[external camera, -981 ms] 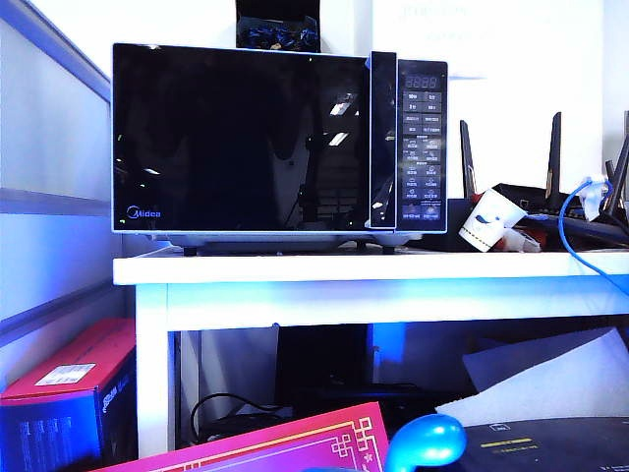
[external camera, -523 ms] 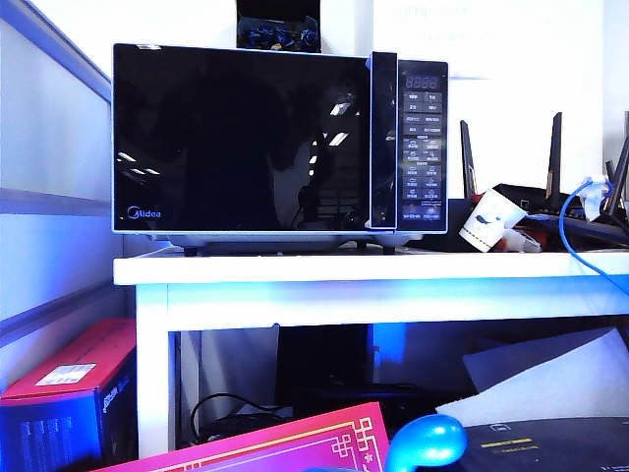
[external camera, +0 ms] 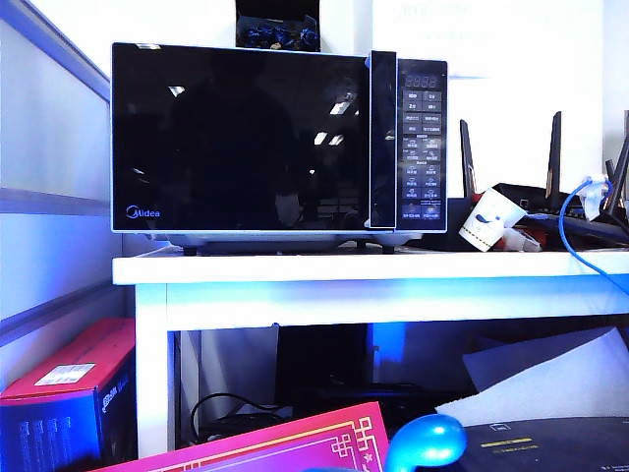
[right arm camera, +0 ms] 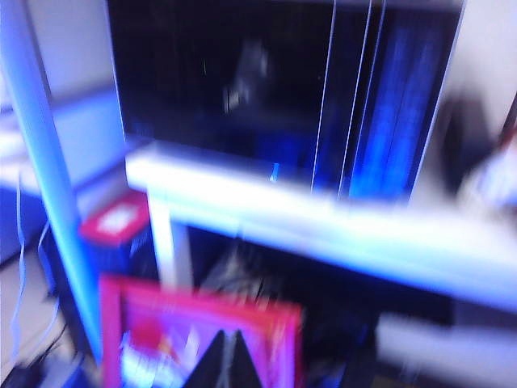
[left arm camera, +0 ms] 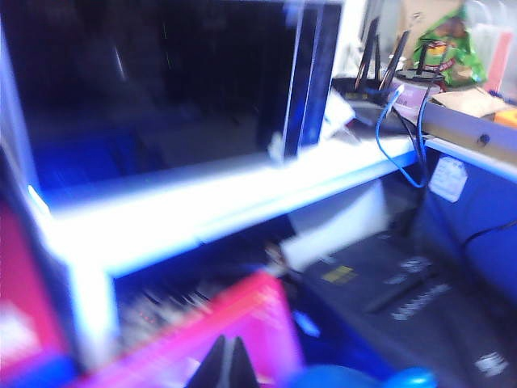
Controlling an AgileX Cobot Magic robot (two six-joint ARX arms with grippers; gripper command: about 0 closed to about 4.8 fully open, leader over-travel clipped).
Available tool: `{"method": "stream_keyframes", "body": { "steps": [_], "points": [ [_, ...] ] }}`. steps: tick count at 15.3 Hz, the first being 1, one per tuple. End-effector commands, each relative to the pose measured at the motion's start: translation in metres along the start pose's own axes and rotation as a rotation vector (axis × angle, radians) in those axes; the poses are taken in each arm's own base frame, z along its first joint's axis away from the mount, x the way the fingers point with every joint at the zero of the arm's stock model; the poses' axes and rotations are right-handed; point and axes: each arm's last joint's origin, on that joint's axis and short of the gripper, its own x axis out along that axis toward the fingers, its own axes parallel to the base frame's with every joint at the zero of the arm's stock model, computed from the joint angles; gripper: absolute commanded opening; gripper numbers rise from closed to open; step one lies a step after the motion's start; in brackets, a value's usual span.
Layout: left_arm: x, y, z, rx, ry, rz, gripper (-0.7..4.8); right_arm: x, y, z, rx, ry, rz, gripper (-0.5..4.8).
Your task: Open the microwave door, place the box of snacks from the top of the microwave inside, then close the microwave door.
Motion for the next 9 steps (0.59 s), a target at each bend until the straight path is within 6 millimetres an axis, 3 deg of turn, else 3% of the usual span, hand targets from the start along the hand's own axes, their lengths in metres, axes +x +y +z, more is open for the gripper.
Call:
{"method": "stream_keyframes", "body": {
  "steps": [1,5,9],
  "points": [
    [0.022,0.004,-0.031,-0.082,0.027,0.006,-0.05,0.008,0.001,-0.030,0.054,0.013,0.008,-0.01],
    [0.041,0.007,-0.073,0.097,0.106,-0.025,-0.05,0.014,0.002,-0.066,0.069,0.071,0.001,-0.01],
    [0.050,0.011,-0.107,0.096,0.197,-0.017,-0.05,0.020,0.003,-0.100,0.113,0.225,-0.009,-0.01]
  ]
}}
